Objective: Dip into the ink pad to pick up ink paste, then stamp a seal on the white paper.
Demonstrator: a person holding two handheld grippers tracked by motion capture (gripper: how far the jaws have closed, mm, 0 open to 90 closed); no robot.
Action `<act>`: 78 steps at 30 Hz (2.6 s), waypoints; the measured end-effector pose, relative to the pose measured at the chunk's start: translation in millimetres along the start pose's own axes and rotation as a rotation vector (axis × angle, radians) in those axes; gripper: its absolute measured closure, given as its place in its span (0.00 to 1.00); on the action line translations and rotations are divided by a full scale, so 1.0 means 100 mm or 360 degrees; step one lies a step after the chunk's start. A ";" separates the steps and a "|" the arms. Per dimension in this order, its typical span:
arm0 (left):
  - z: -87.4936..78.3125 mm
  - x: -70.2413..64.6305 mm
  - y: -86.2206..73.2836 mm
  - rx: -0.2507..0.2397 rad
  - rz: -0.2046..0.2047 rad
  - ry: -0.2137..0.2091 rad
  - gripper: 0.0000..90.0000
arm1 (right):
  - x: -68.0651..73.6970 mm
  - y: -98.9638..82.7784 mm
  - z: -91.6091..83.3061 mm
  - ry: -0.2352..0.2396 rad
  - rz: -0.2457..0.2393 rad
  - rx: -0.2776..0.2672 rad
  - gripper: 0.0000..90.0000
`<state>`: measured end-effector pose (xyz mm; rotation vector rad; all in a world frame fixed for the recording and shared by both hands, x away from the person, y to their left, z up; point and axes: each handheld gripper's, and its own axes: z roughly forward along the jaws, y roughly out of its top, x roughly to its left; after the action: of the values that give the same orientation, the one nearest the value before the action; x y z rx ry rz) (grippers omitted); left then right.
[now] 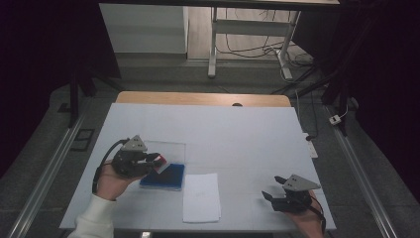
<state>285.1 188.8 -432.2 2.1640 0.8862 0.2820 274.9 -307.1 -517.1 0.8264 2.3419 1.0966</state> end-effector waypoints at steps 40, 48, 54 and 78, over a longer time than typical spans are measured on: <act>0.34 -0.44 0.17 0.0067 0.0184 -0.0198 0.78 | -0.01 0.00 -0.01 -0.0013 -0.0016 0.0011 0.30; 0.48 -0.54 0.19 0.0104 0.0207 -0.0255 0.78 | -0.01 -0.01 -0.01 0.0000 -0.0011 0.0008 0.30; 0.55 -0.62 0.20 0.0119 0.0224 -0.0298 0.78 | -0.01 -0.01 -0.01 -0.0007 -0.0018 0.0014 0.30; 0.87 -0.80 0.21 0.0269 0.0333 -0.0275 0.78 | -0.01 -0.01 -0.01 -0.0005 -0.0018 0.0019 0.30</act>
<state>276.4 75.4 -470.0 2.4008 0.6058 0.1229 274.5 -308.5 -517.6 0.8171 2.3498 1.0772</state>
